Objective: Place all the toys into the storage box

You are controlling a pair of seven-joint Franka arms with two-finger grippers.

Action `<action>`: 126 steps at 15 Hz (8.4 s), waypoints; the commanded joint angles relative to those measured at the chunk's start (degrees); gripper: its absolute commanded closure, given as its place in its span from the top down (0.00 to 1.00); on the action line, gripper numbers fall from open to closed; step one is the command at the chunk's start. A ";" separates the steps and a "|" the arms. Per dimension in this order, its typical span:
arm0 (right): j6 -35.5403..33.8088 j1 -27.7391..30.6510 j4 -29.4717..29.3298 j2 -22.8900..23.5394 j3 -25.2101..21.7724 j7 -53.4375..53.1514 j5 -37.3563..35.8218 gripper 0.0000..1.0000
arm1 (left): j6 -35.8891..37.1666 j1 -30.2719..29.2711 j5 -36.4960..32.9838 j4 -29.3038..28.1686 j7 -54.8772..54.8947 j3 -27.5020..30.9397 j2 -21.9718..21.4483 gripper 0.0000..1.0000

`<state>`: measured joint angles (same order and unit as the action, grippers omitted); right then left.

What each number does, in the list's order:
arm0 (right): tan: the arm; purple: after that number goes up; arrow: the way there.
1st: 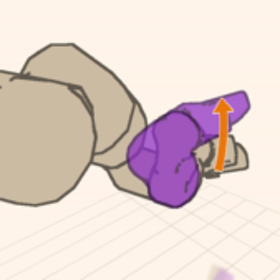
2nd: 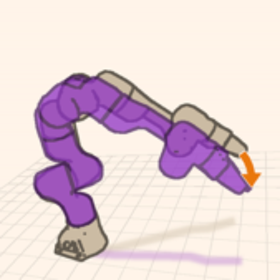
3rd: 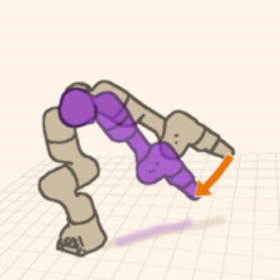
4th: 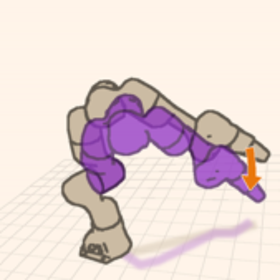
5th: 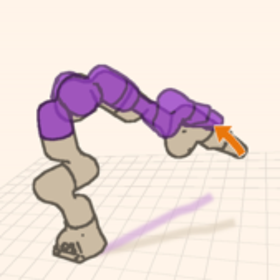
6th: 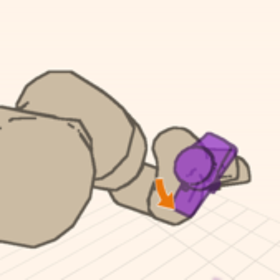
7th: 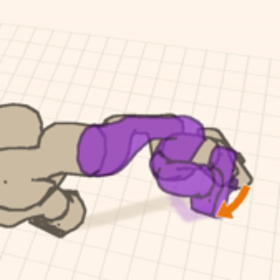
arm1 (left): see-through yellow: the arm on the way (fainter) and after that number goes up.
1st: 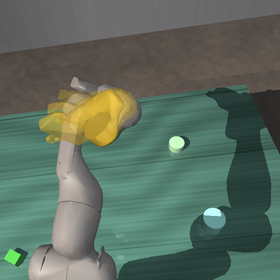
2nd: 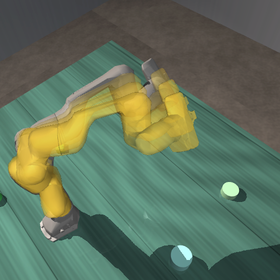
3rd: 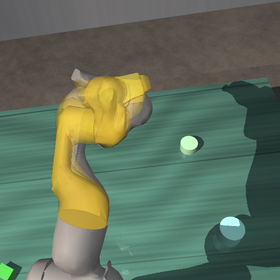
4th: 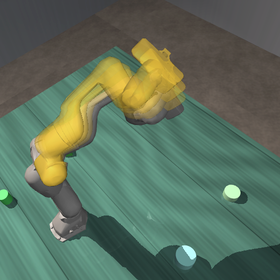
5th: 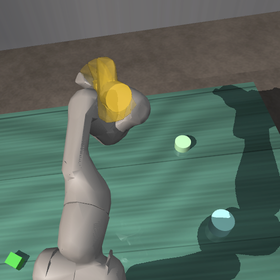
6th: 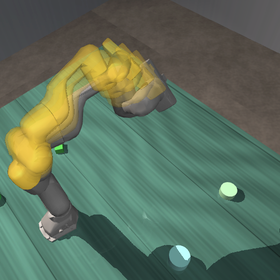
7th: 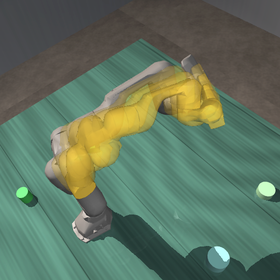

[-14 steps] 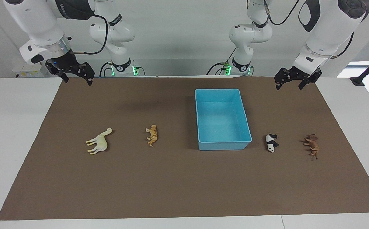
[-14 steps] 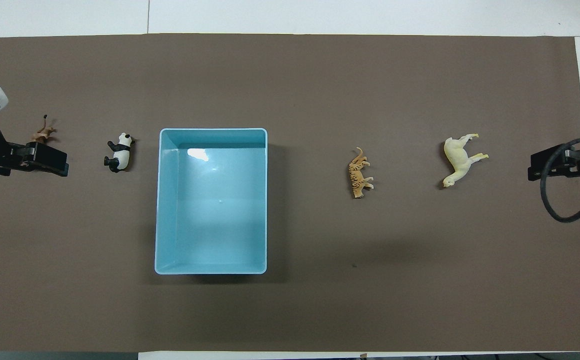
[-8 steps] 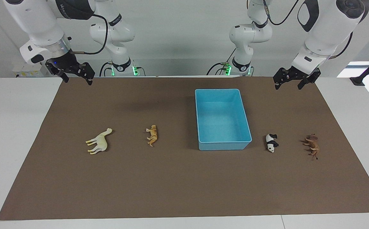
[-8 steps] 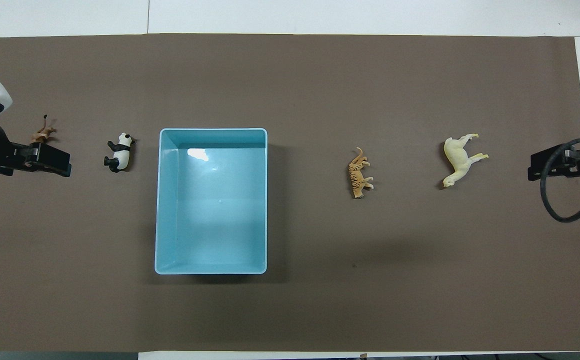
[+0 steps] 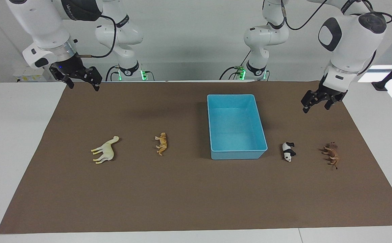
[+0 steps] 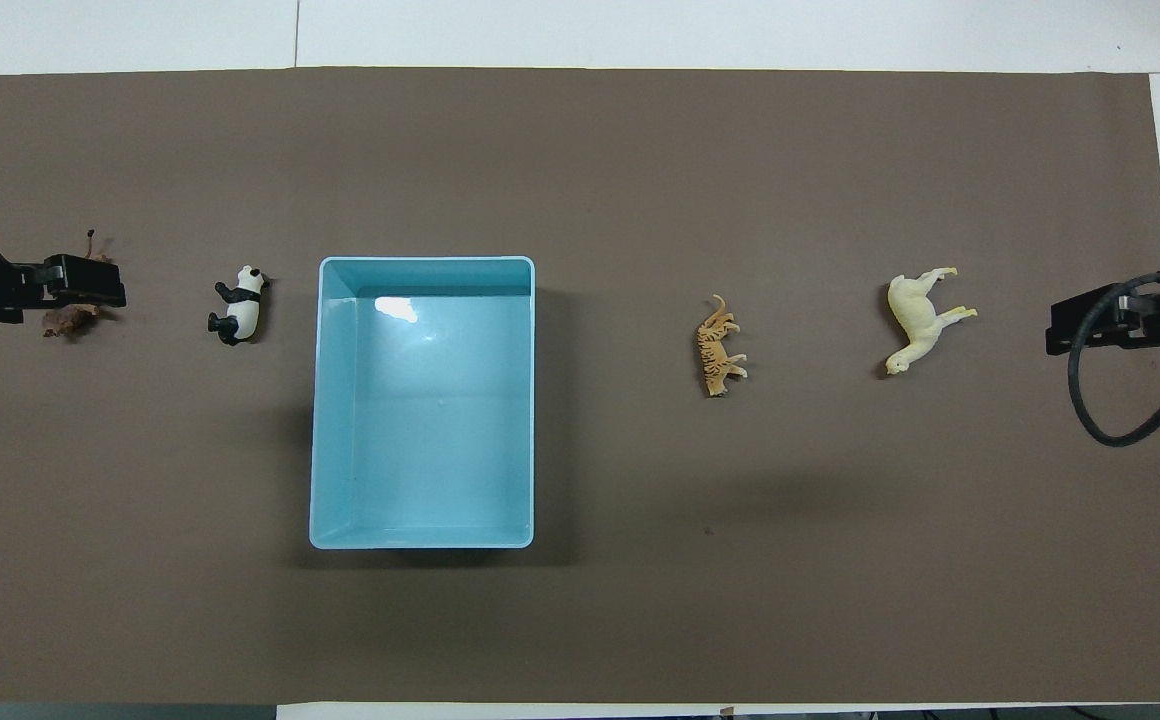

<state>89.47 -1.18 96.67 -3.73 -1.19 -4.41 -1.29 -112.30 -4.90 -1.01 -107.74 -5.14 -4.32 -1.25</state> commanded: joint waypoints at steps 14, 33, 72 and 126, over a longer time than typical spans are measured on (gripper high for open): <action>45.00 1.36 20.22 14.09 0.31 31.21 -0.03 1.00 | -19.19 2.97 -2.06 -5.28 3.74 -0.34 17.86 1.00; 54.23 2.23 20.57 22.71 0.23 31.74 0.06 1.00 | -18.15 3.06 -2.06 -3.89 2.08 -0.34 20.50 0.36; 50.66 -48.39 1.17 26.23 1.11 -50.59 18.87 1.00 | -12.42 -10.29 -7.86 2.89 9.43 -1.83 15.23 1.00; 27.94 -22.89 -5.16 21.39 6.19 -30.54 11.19 0.00 | 17.08 8.53 0.57 11.67 -27.46 -0.69 7.16 1.00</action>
<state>119.34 -23.74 96.28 17.15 2.26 -29.83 5.03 -101.24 8.68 -1.03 -96.78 -44.41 -4.94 9.86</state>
